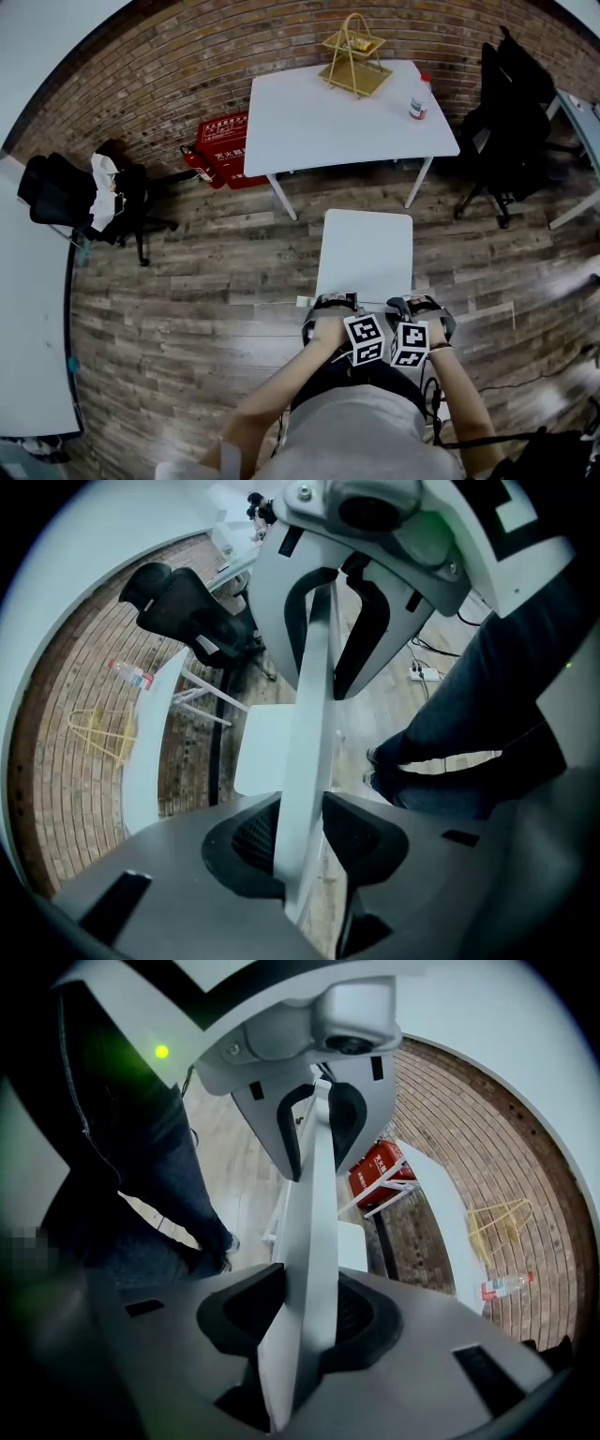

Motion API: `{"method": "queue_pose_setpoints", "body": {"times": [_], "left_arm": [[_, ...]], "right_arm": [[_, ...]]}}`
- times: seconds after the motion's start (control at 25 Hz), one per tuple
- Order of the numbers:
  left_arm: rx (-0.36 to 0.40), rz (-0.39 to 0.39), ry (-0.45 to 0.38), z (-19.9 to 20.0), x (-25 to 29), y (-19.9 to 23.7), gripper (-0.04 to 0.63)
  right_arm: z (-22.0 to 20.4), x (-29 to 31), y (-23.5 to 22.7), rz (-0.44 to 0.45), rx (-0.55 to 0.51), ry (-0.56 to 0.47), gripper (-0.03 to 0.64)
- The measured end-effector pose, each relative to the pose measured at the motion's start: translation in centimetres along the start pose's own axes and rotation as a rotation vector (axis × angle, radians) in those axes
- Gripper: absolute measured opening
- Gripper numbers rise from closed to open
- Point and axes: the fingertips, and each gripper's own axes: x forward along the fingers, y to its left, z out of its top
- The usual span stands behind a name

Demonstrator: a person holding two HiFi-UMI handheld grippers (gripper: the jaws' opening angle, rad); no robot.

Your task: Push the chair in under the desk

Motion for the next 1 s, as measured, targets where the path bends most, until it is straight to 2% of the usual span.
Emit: {"method": "queue_pose_setpoints", "body": {"times": [0.2, 0.52, 1.0], "left_arm": [[0.004, -0.025, 0.012, 0.1, 0.3, 0.4, 0.126], [-0.038, -0.027, 0.035, 0.9, 1.4, 3.3, 0.124], [-0.115, -0.014, 0.062, 1.0, 4.5, 11.5, 0.127]], "right_arm": [[0.0, 0.2, -0.4, 0.029, -0.031, -0.017, 0.123], [-1.3, 1.4, -3.5, 0.052, -0.062, -0.027, 0.118], [-2.1, 4.9, -12.0, 0.062, -0.121, -0.053, 0.118]]}}
